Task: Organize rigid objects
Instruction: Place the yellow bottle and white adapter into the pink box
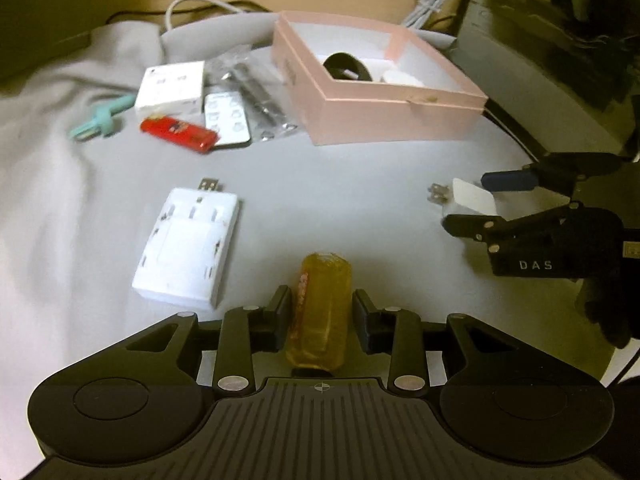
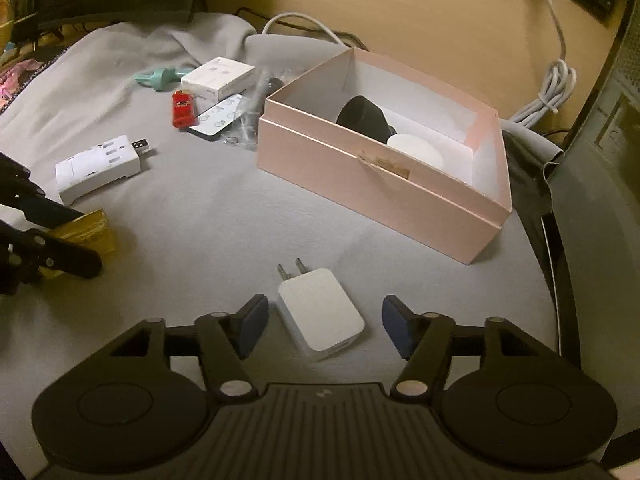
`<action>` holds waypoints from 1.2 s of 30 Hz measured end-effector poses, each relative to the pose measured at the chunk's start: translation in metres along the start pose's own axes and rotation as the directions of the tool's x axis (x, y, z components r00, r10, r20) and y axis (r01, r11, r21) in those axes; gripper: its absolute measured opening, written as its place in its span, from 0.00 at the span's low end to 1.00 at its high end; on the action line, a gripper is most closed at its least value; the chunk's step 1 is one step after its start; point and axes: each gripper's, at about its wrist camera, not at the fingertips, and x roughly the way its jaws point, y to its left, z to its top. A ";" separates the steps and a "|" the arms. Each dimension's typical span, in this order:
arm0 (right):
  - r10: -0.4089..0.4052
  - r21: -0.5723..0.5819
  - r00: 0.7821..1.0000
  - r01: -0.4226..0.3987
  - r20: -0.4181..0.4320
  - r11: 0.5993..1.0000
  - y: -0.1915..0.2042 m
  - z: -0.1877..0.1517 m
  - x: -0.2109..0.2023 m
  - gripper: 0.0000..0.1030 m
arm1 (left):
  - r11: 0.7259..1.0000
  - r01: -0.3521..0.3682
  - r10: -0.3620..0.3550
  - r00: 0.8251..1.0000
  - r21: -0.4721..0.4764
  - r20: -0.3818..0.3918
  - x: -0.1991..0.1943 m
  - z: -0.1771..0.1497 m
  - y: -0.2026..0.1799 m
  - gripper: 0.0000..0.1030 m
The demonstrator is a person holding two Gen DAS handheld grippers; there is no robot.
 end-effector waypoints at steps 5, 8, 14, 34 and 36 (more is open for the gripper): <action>0.074 0.004 0.997 -0.075 0.011 0.997 -0.005 0.007 0.007 0.57 | 0.999 -0.036 0.036 0.999 -0.018 0.008 -0.003 -0.004 -0.007 0.35; 0.103 -0.034 0.995 -0.103 -0.009 0.994 0.001 0.009 0.003 0.33 | 0.998 -0.055 0.055 0.998 0.007 0.003 -0.009 -0.007 -0.010 0.31; 0.089 -0.002 0.996 -0.089 -0.018 0.996 -0.008 0.007 -0.021 0.31 | 0.989 -0.073 0.064 0.995 0.131 0.072 -0.014 -0.016 -0.027 0.31; -0.133 0.227 0.984 0.104 0.119 0.968 -0.093 0.001 -0.097 0.31 | 0.991 0.133 -0.122 0.940 -0.012 0.317 0.032 0.259 -0.051 0.30; -0.133 0.234 0.985 0.105 0.110 0.967 -0.097 0.000 -0.095 0.31 | 0.990 0.140 -0.123 0.939 -0.031 0.321 0.028 0.235 -0.041 0.30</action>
